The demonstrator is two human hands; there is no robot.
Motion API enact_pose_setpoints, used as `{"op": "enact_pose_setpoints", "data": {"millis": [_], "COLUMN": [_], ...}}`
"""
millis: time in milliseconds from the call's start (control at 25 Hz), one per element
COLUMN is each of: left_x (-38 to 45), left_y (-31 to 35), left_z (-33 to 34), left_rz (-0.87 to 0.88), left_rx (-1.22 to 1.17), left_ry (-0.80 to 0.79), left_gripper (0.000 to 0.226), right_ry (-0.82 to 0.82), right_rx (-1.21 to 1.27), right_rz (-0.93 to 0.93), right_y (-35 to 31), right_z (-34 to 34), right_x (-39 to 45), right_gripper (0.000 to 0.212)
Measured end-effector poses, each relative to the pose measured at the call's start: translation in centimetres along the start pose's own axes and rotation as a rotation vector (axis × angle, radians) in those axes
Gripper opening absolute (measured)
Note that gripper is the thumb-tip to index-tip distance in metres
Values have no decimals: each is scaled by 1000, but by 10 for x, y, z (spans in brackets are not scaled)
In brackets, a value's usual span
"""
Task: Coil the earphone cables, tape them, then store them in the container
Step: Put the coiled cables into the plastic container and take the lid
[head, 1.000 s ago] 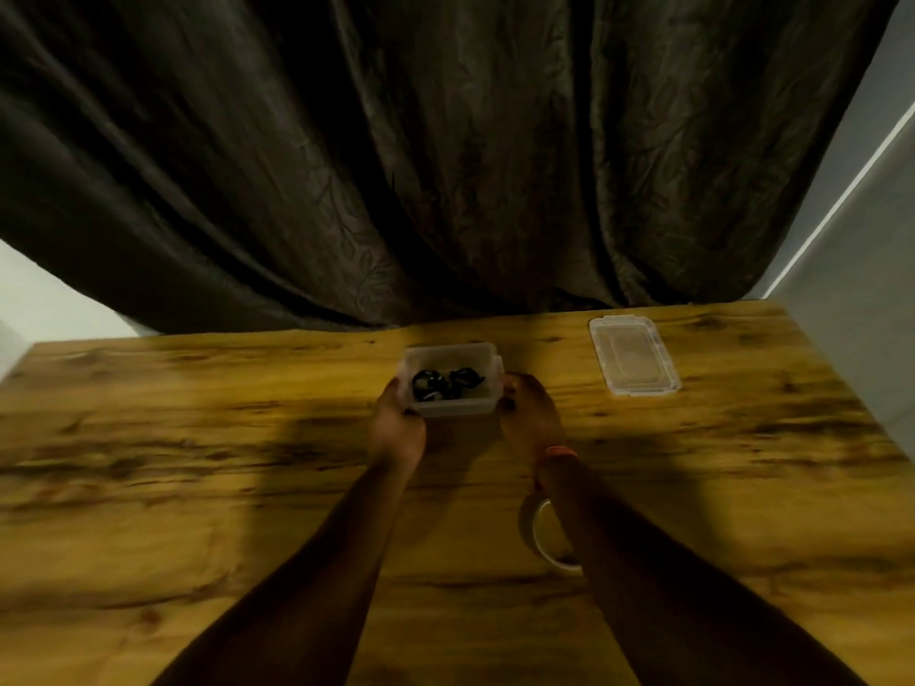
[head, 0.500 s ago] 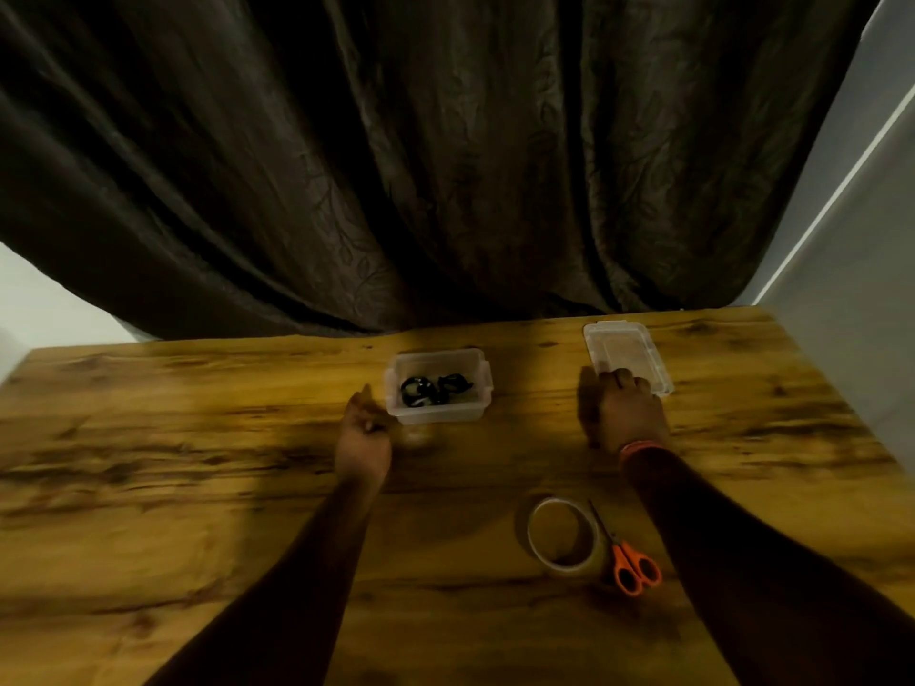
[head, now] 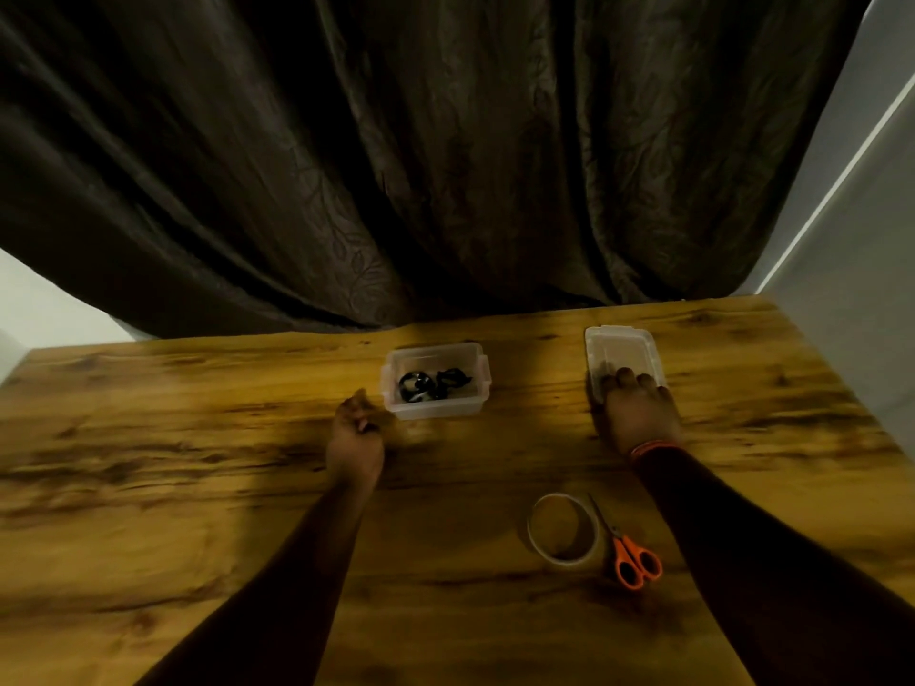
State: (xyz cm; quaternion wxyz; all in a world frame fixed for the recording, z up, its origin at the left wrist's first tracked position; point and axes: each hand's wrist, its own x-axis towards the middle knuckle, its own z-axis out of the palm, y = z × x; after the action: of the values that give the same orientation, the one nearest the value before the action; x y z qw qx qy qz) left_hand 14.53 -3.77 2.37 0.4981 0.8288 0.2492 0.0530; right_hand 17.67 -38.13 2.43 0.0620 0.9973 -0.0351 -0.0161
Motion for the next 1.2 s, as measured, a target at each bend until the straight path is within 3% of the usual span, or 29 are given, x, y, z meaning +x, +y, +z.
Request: {"op": "enact_pose_setpoints", "data": {"millis": [120, 240, 360, 560, 720, 800, 880, 1040, 1200], "left_x": [2, 8, 12, 18, 21, 25, 23, 20, 17], "left_y": [5, 11, 33, 63, 55, 50, 49, 49, 47], "left_z": [-3, -7, -9, -12, -11, -7, -3, 4, 11], "left_rz": [-5, 36, 66, 193, 339, 341, 325, 275, 209], "left_rx": [-73, -117, -259, -280, -68, 79, 147, 325, 398], "left_ry": [13, 10, 15, 6, 10, 41, 29, 75, 45], "left_gripper": [43, 51, 48, 45, 32, 30, 30, 34, 38], "right_ry": [140, 331, 402, 156, -6, 99, 143, 92, -1], "right_rx": [169, 568, 904, 1236, 1631, 1588, 1450, 1275, 1169], "right_rz": [-41, -131, -250, -204, 78, 224, 310, 279, 242], "right_y": [-12, -38, -69, -106, -125, -135, -144, -154, -160], "right_z": [-22, -51, -81, -113, -100, -88, -80, -69, -58], "right_x": [-4, -6, -7, -6, 11, 20, 24, 23, 23], "right_gripper": [46, 26, 16, 8, 18, 9, 14, 18, 48]}}
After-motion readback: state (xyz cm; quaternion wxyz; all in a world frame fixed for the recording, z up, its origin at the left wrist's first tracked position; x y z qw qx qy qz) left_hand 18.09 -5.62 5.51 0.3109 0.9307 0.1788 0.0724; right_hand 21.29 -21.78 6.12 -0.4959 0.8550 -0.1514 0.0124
